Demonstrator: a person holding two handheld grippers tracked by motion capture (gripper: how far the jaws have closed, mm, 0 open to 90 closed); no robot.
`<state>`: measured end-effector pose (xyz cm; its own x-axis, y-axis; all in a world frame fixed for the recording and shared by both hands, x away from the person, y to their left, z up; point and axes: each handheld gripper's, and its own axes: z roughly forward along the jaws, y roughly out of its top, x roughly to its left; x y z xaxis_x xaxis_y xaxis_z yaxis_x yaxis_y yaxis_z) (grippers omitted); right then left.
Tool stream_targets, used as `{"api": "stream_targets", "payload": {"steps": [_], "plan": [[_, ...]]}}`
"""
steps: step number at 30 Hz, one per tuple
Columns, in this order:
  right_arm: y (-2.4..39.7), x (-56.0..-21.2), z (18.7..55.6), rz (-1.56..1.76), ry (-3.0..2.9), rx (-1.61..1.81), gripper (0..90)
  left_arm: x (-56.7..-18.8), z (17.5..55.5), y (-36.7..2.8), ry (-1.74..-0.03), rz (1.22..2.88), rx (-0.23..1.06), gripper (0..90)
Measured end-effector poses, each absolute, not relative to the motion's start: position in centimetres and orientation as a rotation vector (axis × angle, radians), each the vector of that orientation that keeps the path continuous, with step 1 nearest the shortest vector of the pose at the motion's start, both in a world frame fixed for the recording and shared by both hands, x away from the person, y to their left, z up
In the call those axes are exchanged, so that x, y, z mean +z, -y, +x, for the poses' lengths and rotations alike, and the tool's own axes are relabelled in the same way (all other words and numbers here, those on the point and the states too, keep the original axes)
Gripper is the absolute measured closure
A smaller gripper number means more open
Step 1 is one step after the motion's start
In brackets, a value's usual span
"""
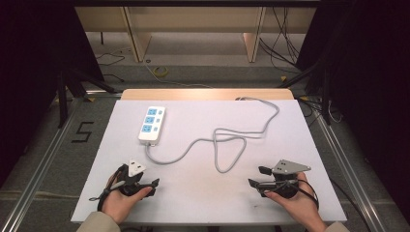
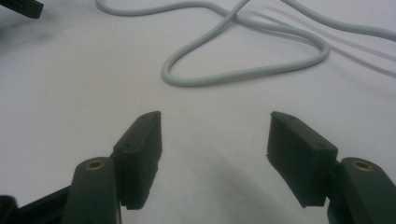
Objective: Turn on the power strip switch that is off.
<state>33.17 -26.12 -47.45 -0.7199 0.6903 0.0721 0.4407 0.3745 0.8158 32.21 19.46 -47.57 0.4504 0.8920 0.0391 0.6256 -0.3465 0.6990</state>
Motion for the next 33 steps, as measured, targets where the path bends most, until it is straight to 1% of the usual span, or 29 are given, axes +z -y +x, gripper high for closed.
{"api": "stream_targets", "payload": {"steps": [3, 4, 5, 6, 7, 10, 12, 15, 16, 23, 33], "plan": [[26.1, -47.4, 33.1, 0.995, -2.36, 1.267, 36.7, -47.4, 32.3, -19.7, -1.277, 2.088, 0.564, 36.6], [26.1, -47.4, 33.1, 0.995, -2.36, 1.267, 36.7, -47.3, 32.3, -19.8, -1.283, 2.084, 0.567, 36.6], [26.1, -47.4, 33.2, 0.992, -2.36, 1.268, 36.9, -47.2, 32.3, -19.8, -1.287, 2.086, 0.57, 42.3], [26.1, -47.4, 33.2, 0.99, -2.362, 1.268, 36.9, -47.1, 32.3, -19.9, -1.295, 2.085, 0.58, 45.6], [26.0, -47.5, 33.2, 0.988, -2.362, 1.268, 37.0, -47.0, 32.3, -19.9, -1.302, 2.089, 0.589, 50.7], [26.0, -47.4, 33.2, 0.983, -2.359, 1.267, 37.2, -46.4, 32.6, -20.4, -1.31, 2.107, 0.597, 68.1], [26.0, -47.4, 33.2, 0.979, -2.353, 1.27, 37.2, -46.3, 32.7, -20.5, -1.308, 2.111, 0.601, 78.0], [26.0, -47.4, 33.2, 0.984, -2.354, 1.266, 37.3, -46.1, 33.0, -20.7, -1.308, 2.127, 0.594, 88.2], [25.9, -47.4, 33.2, 0.985, -2.355, 1.264, 37.3, -46.0, 33.1, -20.7, -1.317, 2.119, 0.596, 89.5], [25.7, -47.5, 33.2, 0.978, -2.359, 1.266, 37.1, -45.6, 33.6, -20.8, -1.338, 2.108, 0.58, 89.7], [25.8, -47.5, 33.2, 0.98, -2.355, 1.266, 37.0, -44.9, 35.2, -20.7, -1.377, 2.133, 0.54, 89.9]]}}
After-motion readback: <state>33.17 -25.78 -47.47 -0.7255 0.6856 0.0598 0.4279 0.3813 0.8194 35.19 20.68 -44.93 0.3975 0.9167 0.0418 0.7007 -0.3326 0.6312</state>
